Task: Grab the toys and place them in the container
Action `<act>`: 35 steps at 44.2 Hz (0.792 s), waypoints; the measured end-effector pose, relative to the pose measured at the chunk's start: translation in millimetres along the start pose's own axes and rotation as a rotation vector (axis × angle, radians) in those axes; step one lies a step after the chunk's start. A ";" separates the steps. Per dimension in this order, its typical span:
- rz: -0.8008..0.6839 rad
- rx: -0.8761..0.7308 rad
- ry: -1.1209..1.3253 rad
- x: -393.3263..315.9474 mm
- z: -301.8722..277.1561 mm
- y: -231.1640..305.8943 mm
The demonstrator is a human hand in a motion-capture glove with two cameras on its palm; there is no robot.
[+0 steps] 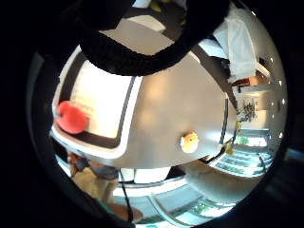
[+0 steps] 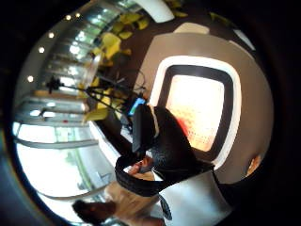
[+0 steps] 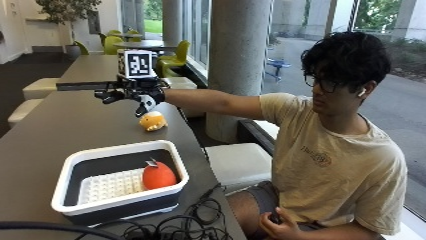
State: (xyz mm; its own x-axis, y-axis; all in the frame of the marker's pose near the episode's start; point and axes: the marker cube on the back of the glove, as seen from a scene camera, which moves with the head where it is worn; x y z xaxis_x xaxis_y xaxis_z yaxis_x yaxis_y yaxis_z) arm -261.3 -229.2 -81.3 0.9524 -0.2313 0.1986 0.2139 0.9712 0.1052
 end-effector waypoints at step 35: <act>0.101 -0.027 0.046 50.3 14.4 38.9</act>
State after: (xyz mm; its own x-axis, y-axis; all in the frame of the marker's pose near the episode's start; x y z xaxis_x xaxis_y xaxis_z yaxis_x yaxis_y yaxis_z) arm -208.2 -203.8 -53.2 0.9783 -0.1297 0.1615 0.1214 0.9908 0.0602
